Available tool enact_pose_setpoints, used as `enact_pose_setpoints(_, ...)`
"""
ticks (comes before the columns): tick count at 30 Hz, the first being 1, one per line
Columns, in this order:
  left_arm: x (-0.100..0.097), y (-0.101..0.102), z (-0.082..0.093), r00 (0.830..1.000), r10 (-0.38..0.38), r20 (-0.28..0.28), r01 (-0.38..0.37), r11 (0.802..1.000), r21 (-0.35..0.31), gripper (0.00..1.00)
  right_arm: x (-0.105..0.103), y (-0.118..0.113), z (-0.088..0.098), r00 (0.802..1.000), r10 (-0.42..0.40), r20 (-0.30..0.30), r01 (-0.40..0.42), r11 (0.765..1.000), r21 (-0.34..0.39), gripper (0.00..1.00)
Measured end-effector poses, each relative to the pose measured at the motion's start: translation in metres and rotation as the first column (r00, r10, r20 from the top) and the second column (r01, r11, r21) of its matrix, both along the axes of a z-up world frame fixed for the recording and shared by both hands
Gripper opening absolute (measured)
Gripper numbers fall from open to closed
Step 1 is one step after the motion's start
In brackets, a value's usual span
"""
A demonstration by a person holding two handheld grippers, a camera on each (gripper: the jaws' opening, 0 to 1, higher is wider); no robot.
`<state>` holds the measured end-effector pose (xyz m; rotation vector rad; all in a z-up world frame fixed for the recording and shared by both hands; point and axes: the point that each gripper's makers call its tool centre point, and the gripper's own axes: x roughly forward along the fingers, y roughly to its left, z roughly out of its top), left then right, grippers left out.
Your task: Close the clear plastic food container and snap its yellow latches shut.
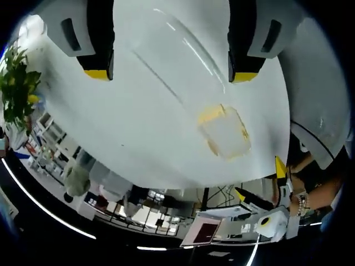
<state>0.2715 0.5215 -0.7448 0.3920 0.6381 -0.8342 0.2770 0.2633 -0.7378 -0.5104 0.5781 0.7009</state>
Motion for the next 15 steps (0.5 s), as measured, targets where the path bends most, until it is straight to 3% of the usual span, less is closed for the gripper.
enact_pose_setpoints(4, 0.000, 0.006, -0.007, 0.997, -0.064, -0.035, 0.066, 0.995, 0.068, 0.99, 0.006, 0.010, 0.001, 0.999, 0.041, 0.001, -0.041, 0.999, -0.022, 0.84)
enact_pose_setpoints(12, 0.013, 0.018, -0.008, 0.987, -0.141, -0.073, 0.150, 0.980, 0.133, 0.99, 0.014, 0.034, -0.003, 0.990, 0.138, -0.023, -0.139, 0.988, -0.059, 0.84)
enact_pose_setpoints(15, 0.017, 0.023, -0.012, 0.979, -0.191, -0.069, 0.201, 0.959, 0.198, 0.99, 0.014, 0.044, -0.006, 0.984, 0.172, -0.046, -0.175, 0.983, -0.053, 0.84)
